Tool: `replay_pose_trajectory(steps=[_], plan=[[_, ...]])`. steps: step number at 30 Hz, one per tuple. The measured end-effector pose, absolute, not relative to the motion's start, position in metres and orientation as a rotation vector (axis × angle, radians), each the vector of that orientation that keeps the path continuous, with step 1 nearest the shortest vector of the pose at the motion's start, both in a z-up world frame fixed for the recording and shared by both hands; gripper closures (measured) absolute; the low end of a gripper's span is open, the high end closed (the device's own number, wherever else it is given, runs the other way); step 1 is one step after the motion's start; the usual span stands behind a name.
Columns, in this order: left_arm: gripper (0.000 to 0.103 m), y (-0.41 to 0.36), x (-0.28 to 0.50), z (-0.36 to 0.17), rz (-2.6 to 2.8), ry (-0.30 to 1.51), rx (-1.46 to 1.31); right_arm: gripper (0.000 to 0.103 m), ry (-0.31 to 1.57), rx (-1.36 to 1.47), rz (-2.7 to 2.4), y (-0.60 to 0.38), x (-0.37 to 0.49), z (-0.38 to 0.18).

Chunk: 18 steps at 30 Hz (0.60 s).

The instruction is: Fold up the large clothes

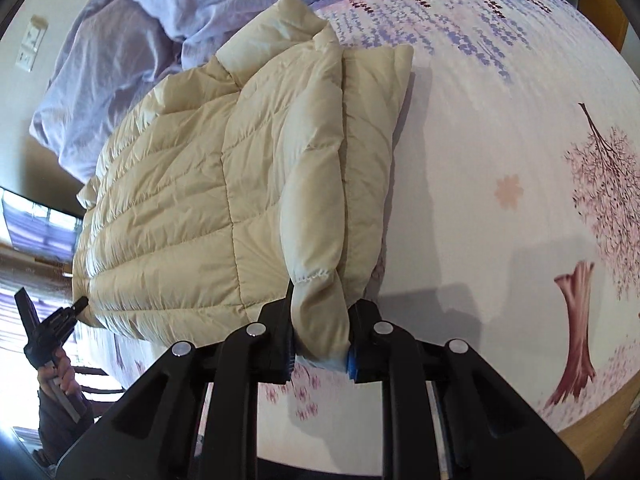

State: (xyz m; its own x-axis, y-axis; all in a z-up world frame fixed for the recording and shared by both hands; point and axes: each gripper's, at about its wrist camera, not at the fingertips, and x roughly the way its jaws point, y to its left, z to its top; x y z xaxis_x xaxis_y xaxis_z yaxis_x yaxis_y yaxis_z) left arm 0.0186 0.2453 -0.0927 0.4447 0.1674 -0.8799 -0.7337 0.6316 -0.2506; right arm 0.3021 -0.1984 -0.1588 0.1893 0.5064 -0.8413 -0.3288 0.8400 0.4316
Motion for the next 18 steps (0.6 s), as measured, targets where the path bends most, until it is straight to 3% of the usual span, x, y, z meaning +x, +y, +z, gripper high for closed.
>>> replay_pose_trajectory(steps=[2, 4, 7, 9, 11, 18], plan=[[0.087, 0.246, 0.017, -0.097, 0.626, 0.962, -0.697, 0.078, 1.238, 0.132, 0.582, -0.2, 0.288, -0.15], [0.08, 0.245, 0.017, -0.099, 0.645, 0.971, -0.693, 0.065, 1.21, 0.08, 0.519, -0.2, 0.293, -0.141], [0.058, 0.246, 0.017, -0.101, 0.667, 0.982, -0.688, 0.052, 1.117, 0.039, 0.438, -0.202, 0.296, -0.12], [0.042, 0.248, 0.015, -0.102, 0.685, 0.986, -0.69, 0.051, 1.059, 0.024, 0.403, -0.203, 0.298, -0.109], [0.035, 0.25, 0.015, -0.103, 0.693, 0.985, -0.702, 0.051, 0.993, 0.002, 0.39, -0.195, 0.297, -0.095], [0.027, 0.258, 0.017, -0.106, 0.705, 0.984, -0.729, 0.05, 0.907, -0.073, 0.51, -0.122, 0.289, -0.081]])
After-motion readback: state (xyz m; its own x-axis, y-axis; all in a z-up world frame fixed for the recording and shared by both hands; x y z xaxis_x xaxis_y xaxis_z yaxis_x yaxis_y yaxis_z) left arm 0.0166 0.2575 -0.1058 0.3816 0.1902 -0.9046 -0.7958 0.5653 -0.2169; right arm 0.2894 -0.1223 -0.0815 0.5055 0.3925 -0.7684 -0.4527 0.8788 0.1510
